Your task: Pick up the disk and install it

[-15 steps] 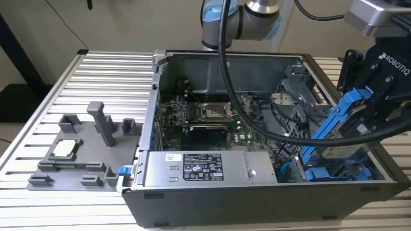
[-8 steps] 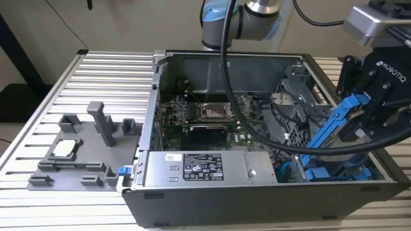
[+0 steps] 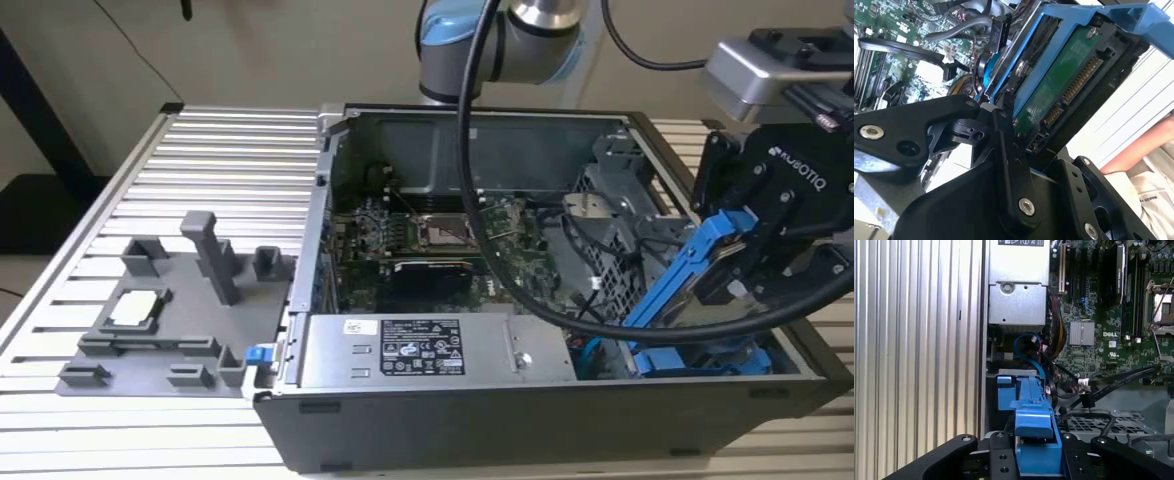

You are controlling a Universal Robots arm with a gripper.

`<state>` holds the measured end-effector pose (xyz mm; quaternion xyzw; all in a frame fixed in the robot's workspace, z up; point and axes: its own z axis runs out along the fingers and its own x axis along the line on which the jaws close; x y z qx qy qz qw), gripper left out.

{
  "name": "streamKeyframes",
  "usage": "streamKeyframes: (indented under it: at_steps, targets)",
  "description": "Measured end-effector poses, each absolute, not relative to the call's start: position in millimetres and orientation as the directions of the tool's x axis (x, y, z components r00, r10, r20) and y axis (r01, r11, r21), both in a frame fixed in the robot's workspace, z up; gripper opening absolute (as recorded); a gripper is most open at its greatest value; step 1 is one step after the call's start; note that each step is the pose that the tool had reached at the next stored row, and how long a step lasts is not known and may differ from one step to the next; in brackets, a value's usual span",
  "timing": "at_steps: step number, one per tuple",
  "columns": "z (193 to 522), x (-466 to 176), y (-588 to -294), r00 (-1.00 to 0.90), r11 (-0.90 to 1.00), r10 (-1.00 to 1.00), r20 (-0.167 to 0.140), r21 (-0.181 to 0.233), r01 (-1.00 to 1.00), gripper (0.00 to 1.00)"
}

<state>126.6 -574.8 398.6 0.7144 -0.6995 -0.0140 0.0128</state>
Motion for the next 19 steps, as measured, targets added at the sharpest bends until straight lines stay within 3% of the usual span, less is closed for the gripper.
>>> streamKeyframes:
  at_steps: [19]
  targets:
    - [368, 127, -575, 0.02, -0.021, -1.0, -0.002, 0.038, -0.999, 0.33]
